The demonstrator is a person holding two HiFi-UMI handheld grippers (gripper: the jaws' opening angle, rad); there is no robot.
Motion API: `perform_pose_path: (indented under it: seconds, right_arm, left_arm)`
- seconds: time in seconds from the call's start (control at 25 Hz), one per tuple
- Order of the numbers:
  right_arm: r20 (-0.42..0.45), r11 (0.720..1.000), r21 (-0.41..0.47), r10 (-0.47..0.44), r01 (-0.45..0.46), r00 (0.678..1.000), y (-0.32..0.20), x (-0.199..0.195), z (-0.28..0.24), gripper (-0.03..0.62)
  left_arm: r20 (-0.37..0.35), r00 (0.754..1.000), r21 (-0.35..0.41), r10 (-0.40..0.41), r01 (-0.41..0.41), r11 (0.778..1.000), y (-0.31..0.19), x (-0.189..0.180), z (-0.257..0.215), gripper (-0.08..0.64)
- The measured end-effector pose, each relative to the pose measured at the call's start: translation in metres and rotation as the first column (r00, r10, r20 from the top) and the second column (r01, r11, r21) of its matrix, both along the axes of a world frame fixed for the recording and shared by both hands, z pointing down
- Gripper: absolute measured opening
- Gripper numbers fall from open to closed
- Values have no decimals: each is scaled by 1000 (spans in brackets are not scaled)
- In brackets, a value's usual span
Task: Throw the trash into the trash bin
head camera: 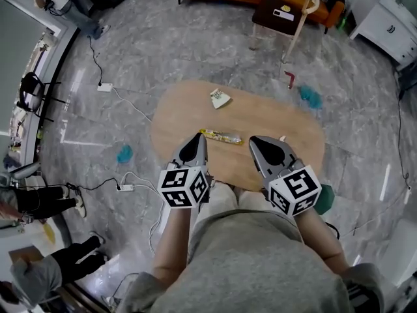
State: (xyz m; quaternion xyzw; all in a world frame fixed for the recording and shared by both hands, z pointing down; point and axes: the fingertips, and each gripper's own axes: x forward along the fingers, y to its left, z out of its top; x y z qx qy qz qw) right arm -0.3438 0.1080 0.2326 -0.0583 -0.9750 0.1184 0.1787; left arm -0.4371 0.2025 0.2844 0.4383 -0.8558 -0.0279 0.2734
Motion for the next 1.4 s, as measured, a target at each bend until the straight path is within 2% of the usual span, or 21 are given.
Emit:
perform_pose_path:
  seconds: [0.28, 0.72, 1.4]
  right_arm:
    - [-23, 999, -18, 50, -51, 998, -9, -19, 8, 9]
    - [-102, 988, -17, 150, -152, 983, -17, -66, 35, 9]
    - [-163, 972, -2, 231, -234, 959, -19, -131, 82, 9]
  left_arm:
    - [-16, 999, -28, 29, -30, 999, -8, -31, 16, 8]
    - [-81, 983, -51, 167, -172, 984, -41, -84, 59, 8]
    - [-157, 958, -107, 239, -257, 960, -64, -158, 138, 8]
